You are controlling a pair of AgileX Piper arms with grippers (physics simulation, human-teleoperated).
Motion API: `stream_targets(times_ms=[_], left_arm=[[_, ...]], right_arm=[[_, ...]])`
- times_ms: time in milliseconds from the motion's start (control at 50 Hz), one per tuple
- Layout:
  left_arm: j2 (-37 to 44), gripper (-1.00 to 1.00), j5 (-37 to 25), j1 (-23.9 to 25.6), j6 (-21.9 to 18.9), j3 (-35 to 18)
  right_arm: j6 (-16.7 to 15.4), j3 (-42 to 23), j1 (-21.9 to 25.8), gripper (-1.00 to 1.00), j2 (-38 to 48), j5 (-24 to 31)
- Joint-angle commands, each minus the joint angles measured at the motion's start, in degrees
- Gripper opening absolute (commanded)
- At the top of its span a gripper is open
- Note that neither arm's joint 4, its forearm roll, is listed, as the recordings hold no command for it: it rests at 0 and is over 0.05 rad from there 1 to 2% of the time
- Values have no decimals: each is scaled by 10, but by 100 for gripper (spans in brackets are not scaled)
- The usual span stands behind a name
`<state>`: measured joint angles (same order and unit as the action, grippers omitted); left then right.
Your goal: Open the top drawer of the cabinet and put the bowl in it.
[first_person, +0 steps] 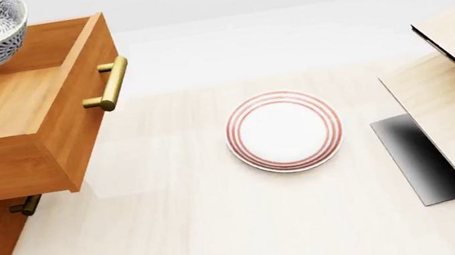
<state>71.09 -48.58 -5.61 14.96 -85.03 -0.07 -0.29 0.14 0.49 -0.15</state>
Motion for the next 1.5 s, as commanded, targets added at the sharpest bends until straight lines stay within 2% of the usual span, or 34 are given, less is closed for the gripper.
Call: stream_targets(times_ms=[20, 260, 700, 1500], left_arm=[[16, -100, 29, -6, 3, 19], [33, -100, 44, -10, 4, 24], [77, -100, 104, -16, 15, 73], [122, -100, 145, -33, 15, 96]], right_arm=[[0, 0, 0, 100, 0, 0], [0, 0, 0, 100, 0, 0], [0, 0, 0, 100, -1, 0], [0, 0, 0, 100, -1, 0]])
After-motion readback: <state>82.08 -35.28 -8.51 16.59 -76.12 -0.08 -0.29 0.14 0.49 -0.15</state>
